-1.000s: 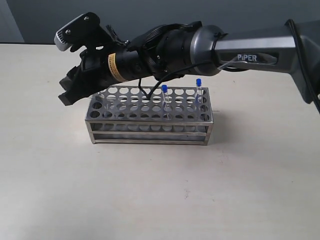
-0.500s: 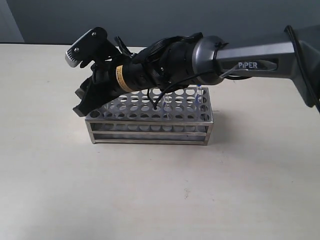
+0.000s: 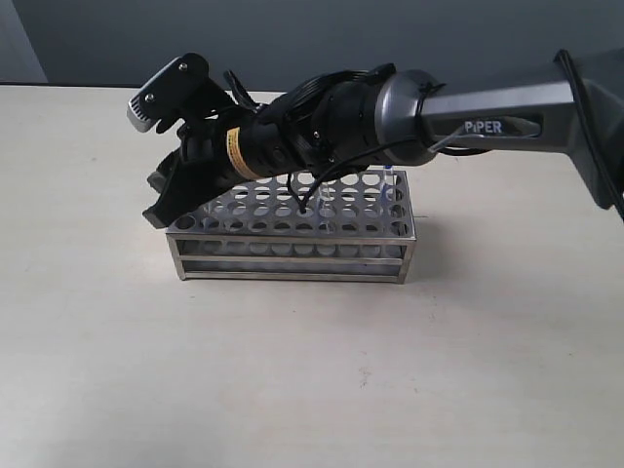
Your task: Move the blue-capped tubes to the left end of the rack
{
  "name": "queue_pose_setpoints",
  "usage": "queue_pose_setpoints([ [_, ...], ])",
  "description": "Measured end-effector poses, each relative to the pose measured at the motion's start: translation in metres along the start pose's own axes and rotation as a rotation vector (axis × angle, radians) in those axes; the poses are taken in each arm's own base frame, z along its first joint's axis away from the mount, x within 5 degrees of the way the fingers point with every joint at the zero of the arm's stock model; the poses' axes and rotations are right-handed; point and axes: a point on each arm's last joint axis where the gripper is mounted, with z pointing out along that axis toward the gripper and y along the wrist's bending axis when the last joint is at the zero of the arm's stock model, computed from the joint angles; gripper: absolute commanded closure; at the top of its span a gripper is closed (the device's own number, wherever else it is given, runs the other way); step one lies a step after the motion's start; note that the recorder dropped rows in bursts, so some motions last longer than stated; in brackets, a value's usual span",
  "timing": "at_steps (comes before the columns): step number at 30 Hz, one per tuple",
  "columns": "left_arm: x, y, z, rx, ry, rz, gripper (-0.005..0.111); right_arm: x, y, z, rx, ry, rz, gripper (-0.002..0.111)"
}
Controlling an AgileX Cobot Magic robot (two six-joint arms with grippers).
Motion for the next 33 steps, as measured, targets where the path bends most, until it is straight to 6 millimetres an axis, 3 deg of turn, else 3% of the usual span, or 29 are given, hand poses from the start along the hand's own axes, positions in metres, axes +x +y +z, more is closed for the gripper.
queue_pose_setpoints([
  [11, 0.000, 0.000, 0.000, 0.000, 0.000, 0.000, 0.106, 0.011, 0.000, 0.009, -0.007, 0.027, 0.004, 0.075],
  [18, 0.000, 0.000, 0.000, 0.000, 0.000, 0.000, 0.106, 0.012, 0.000, 0.009, -0.002, 0.029, 0.002, 0.095],
  [33, 0.000, 0.000, 0.000, 0.000, 0.000, 0.000, 0.106, 0.012, 0.001, 0.010, -0.014, 0.028, 0.002, 0.093],
])
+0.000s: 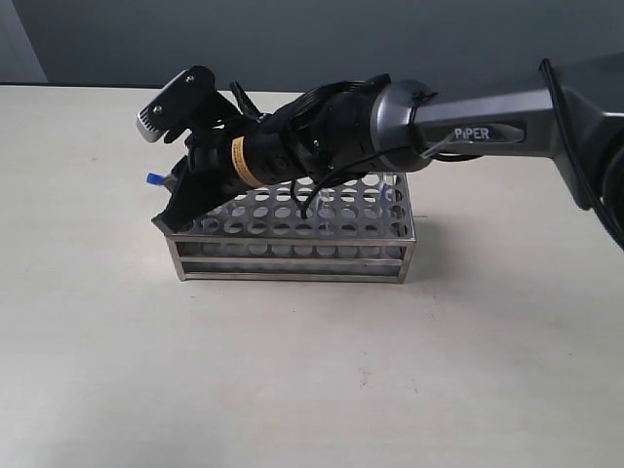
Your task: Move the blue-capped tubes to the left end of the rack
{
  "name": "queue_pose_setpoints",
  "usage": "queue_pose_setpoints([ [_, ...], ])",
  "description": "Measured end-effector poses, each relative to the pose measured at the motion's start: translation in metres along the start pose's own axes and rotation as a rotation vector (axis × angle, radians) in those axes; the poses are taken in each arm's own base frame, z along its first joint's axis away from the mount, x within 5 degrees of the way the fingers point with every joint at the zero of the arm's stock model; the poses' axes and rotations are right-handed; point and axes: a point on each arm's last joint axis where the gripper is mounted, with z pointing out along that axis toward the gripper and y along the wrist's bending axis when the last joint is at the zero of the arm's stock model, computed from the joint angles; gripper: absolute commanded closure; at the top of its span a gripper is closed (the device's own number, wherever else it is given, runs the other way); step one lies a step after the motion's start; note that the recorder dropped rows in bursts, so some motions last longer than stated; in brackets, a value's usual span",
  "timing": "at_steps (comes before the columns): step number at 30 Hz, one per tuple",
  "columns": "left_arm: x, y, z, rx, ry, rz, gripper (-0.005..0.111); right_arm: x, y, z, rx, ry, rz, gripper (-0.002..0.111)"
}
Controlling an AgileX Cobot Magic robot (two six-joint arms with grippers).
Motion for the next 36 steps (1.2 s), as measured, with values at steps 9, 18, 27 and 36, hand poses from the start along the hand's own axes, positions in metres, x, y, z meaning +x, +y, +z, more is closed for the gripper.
queue_pose_setpoints([
  [9, 0.000, 0.000, 0.000, 0.000, 0.000, 0.000, 0.106, -0.007, 0.008, 0.003, 0.031, -0.009, -0.017, 0.093],
  [18, 0.000, 0.000, 0.000, 0.000, 0.000, 0.000, 0.106, -0.008, 0.009, 0.003, 0.033, -0.012, -0.007, 0.093],
  [27, 0.000, 0.000, 0.000, 0.000, 0.000, 0.000, 0.106, -0.008, 0.009, 0.003, 0.030, -0.012, 0.022, 0.092],
  [36, 0.000, 0.000, 0.000, 0.000, 0.000, 0.000, 0.106, -0.009, 0.014, 0.003, -0.004, -0.016, 0.043, 0.069],
])
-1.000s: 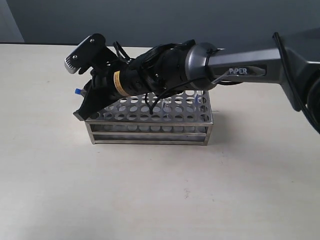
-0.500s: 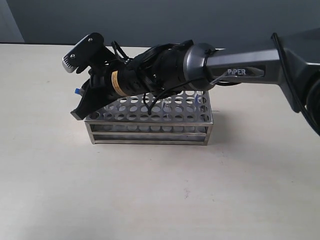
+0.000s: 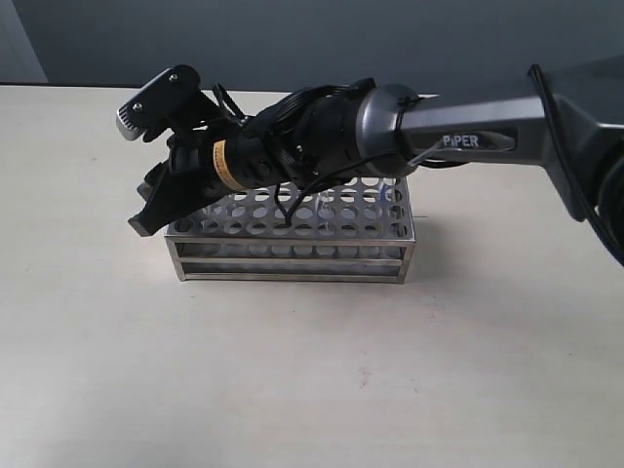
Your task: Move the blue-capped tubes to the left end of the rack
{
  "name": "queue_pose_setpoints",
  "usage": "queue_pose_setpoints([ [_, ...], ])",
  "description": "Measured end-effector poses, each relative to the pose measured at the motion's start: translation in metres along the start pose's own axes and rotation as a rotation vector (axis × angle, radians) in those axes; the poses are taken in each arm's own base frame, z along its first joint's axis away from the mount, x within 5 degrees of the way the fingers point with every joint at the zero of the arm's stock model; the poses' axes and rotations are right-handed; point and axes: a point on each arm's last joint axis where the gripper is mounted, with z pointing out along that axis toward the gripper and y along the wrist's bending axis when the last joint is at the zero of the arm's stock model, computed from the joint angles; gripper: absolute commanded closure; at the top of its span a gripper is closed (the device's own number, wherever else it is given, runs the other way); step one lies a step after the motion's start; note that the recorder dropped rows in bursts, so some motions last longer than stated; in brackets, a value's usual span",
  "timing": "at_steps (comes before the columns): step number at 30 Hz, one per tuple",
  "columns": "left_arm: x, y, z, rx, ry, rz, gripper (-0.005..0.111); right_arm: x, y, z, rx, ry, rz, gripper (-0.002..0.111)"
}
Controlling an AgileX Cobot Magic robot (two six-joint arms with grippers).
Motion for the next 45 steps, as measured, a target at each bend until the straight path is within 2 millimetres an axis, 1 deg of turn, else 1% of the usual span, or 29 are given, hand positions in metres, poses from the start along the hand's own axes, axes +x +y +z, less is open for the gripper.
queue_pose_setpoints([
  [9, 0.0000, 0.0000, 0.0000, 0.000, 0.000, 0.000, 0.106, 0.0007, -0.0004, 0.0022, 0.019, 0.002, 0.000, 0.069],
  [11, 0.0000, 0.0000, 0.0000, 0.000, 0.000, 0.000, 0.106, 0.0015, -0.0006, 0.0029, 0.021, 0.004, 0.003, 0.071],
  [13, 0.0000, 0.0000, 0.0000, 0.000, 0.000, 0.000, 0.106, 0.0009, -0.0016, 0.0028, 0.031, 0.002, 0.003, 0.081],
  [16, 0.0000, 0.0000, 0.0000, 0.000, 0.000, 0.000, 0.106, 0.0008, -0.0030, 0.0029, 0.055, 0.002, 0.001, 0.102],
  [17, 0.0000, 0.0000, 0.0000, 0.000, 0.000, 0.000, 0.106, 0.0008, -0.0037, 0.0029, 0.063, 0.003, 0.001, 0.107],
  [18, 0.0000, 0.0000, 0.0000, 0.000, 0.000, 0.000, 0.106, 0.0008, -0.0042, 0.0029, 0.068, 0.003, 0.001, 0.109],
  [29, 0.0000, 0.0000, 0.0000, 0.000, 0.000, 0.000, 0.106, 0.0008, -0.0048, 0.0028, 0.075, 0.002, 0.003, 0.108],
  [30, 0.0000, 0.0000, 0.0000, 0.000, 0.000, 0.000, 0.106, 0.0008, -0.0048, 0.0028, 0.075, 0.002, 0.003, 0.105],
  [31, 0.0000, 0.0000, 0.0000, 0.000, 0.000, 0.000, 0.106, 0.0008, -0.0048, 0.0028, 0.075, 0.002, 0.003, 0.100],
  [34, 0.0000, 0.0000, 0.0000, 0.000, 0.000, 0.000, 0.106, 0.0006, -0.0038, 0.0030, 0.070, 0.002, 0.003, 0.078],
  [35, 0.0000, 0.0000, 0.0000, 0.000, 0.000, 0.000, 0.106, 0.0005, -0.0026, 0.0032, 0.066, 0.002, 0.001, 0.072],
  [36, 0.0000, 0.0000, 0.0000, 0.000, 0.000, 0.000, 0.106, 0.0003, -0.0018, 0.0034, 0.064, 0.002, 0.001, 0.069],
  [37, 0.0000, 0.0000, 0.0000, 0.000, 0.000, 0.000, 0.106, 0.0003, -0.0011, 0.0035, 0.060, 0.002, 0.000, 0.069],
  [40, 0.0000, 0.0000, 0.0000, 0.000, 0.000, 0.000, 0.106, -0.0002, 0.0017, 0.0041, 0.054, 0.002, -0.003, 0.072],
  [45, 0.0000, 0.0000, 0.0000, 0.000, 0.000, 0.000, 0.106, 0.0013, 0.0000, 0.0054, 0.082, 0.007, -0.017, 0.085],
])
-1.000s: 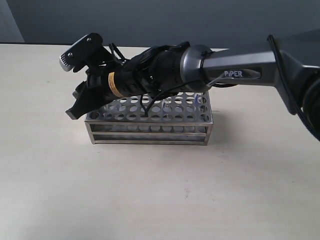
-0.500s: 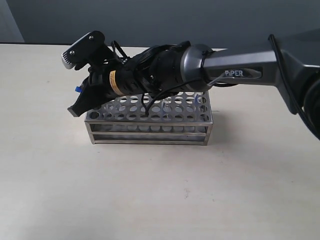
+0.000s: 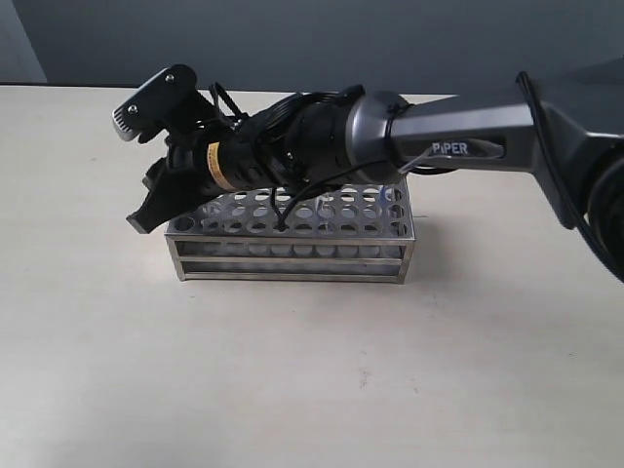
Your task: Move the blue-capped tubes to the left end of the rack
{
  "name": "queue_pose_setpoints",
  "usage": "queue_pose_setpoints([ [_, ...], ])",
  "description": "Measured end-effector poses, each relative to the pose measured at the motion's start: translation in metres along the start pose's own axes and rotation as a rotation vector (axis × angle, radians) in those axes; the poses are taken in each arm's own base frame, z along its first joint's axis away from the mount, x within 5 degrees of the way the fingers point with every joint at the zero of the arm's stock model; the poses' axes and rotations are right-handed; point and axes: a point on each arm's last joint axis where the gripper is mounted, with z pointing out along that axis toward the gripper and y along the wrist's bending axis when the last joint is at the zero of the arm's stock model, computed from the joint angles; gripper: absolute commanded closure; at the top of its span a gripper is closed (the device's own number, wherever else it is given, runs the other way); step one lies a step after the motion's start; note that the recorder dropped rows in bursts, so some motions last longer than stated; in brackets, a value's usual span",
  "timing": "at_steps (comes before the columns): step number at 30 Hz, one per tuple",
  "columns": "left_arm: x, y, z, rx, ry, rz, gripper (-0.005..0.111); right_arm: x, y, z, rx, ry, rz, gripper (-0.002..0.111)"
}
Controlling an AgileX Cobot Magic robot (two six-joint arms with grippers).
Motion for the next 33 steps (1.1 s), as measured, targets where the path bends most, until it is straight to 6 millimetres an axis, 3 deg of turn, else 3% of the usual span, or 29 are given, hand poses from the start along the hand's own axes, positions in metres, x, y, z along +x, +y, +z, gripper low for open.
queue_pose_setpoints([
  [4, 0.0000, 0.0000, 0.0000, 0.000, 0.000, 0.000, 0.106, 0.0000, -0.0013, 0.0000, 0.014, 0.000, -0.002, 0.093],
  [33, 0.0000, 0.0000, 0.0000, 0.000, 0.000, 0.000, 0.106, -0.0009, 0.0027, 0.0027, 0.072, 0.004, -0.063, 0.093],
])
